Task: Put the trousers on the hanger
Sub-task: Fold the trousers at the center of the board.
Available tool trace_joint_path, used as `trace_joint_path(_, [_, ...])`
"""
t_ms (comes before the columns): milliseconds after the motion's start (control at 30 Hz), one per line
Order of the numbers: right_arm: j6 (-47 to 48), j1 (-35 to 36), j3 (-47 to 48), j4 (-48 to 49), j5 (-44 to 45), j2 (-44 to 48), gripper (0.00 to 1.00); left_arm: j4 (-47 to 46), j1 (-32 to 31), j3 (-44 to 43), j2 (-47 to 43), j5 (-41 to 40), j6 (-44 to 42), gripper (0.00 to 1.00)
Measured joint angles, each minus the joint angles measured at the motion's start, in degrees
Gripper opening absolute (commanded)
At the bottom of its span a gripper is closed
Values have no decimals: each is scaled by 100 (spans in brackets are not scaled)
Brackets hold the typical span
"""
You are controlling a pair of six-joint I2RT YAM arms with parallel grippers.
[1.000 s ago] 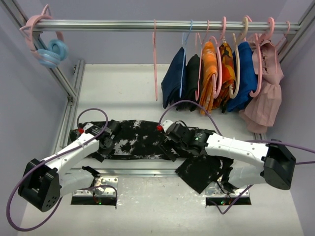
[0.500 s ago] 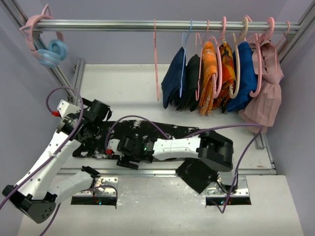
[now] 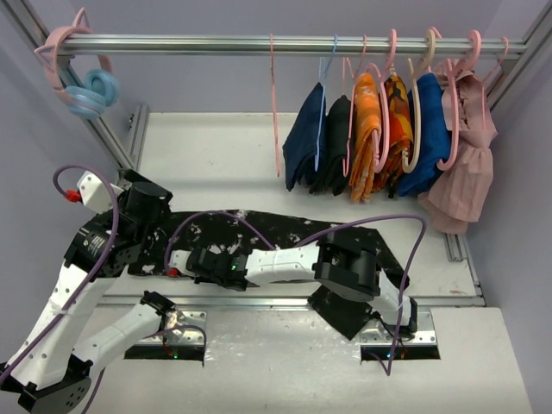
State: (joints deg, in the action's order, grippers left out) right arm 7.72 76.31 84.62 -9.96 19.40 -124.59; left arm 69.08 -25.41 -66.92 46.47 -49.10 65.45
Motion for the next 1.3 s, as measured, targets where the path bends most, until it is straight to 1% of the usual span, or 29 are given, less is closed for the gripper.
trace_joint_path(67, [6, 1, -43, 36, 12, 27, 14, -94, 0, 118, -30, 0, -115, 100])
trace_joint_path(133, [20, -2, -90, 68, 21, 74, 1, -170, 0, 287, -34, 10, -217, 100])
trace_joint_path(167, [24, -9, -155, 90, 29, 141, 0, -214, 0, 394, -26, 36, -250, 100])
trace_joint_path(300, [-102, -187, -457, 44, -46, 650, 0, -196, 0, 623, 124, 151, -219, 100])
trace_joint_path(433, [-427, -735, -539, 48, -181, 1169, 0, -269, 0, 800, 216, 302, -53, 100])
trace_joint_path(500, [-616, -1046, -532, 32, -205, 1345, 0, -425, 0, 1118, 181, 491, 57, 100])
trace_joint_path(633, [-990, -1545, -323, -256, -208, 1398, 0, -629, 22, 1820, 77, 905, 283, 100])
trace_joint_path(733, [-1216, -1755, -168, -542, -211, 1398, 0, -821, 26, 2128, 197, 1127, 419, 100])
trace_joint_path(900, [-1423, -1833, -102, -786, -424, 1398, 0, -1465, 26, 2366, 863, 1230, 450, 100])
trace_joint_path(1067, [-1558, -1827, -138, -920, -920, 1408, 0, -2292, 26, 2630, 1722, 1120, 612, 100])
trace_joint_path(1267, [-1744, -1846, -603, -918, -1579, 1781, 1, -3161, 37, 2904, 2728, 944, 910, 100])
trace_joint_path(1300, [-1790, -1857, -669, -914, -1670, 1871, 1, -3303, 37, 2921, 2856, 931, 971, 96])
